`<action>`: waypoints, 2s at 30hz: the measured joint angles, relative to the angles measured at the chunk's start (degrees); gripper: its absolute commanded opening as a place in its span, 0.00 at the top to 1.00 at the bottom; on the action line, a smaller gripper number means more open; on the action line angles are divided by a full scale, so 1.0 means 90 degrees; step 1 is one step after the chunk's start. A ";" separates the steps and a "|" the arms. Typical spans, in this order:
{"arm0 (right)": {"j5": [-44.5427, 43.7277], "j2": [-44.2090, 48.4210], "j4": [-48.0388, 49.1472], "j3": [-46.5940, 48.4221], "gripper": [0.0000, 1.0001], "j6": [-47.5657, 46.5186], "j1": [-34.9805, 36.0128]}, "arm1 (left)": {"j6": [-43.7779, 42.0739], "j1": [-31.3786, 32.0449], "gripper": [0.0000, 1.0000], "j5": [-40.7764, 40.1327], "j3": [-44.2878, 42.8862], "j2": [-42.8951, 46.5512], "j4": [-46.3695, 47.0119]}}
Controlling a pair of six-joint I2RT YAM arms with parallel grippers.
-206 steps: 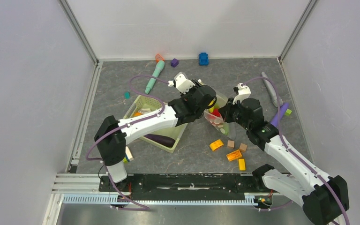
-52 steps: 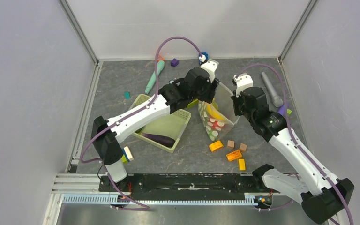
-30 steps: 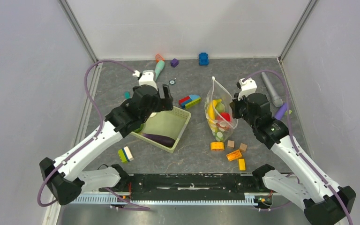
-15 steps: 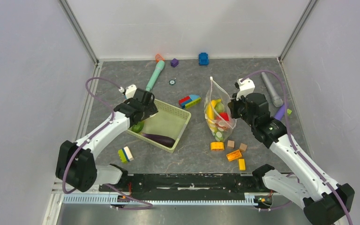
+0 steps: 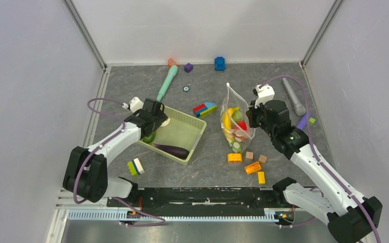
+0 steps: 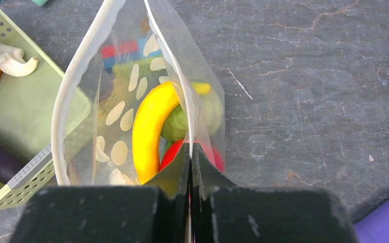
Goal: Place the food in the zip-top bag and seal the zipper
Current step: Pick up the fake vegetable from the bin.
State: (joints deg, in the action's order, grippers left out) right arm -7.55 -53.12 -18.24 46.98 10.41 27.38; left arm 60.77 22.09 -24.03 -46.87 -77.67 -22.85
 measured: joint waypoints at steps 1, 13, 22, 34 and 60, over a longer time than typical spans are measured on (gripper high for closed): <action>-0.0002 -0.0005 0.0000 0.0000 0.97 -0.0002 0.0000 | 0.0083 0.0002 0.20 -0.0007 0.0022 0.0000 0.0032; -0.0034 -0.0022 -0.0002 0.0000 0.97 -0.0024 0.0000 | 0.0775 0.0002 0.32 -0.0051 0.0058 -0.0002 0.0228; -0.0063 -0.0024 -0.0010 0.0000 0.97 -0.0027 0.0000 | 0.0986 0.0002 0.41 -0.0073 0.0063 -0.0221 0.0352; -0.0075 -0.0027 -0.0027 0.0000 0.97 -0.0046 0.0000 | 0.1224 0.0000 0.64 -0.0323 -0.0078 -0.0712 0.0362; -0.0010 -0.0019 -0.0029 0.0000 0.97 -0.0039 0.0000 | 0.0362 0.0129 0.98 0.0318 0.0301 0.1095 0.0661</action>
State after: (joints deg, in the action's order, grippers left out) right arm -7.64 -53.30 -18.50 46.98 10.07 27.38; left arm 64.03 23.24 -21.17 -44.16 -67.81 -16.91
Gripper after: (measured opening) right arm 0.029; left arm 0.044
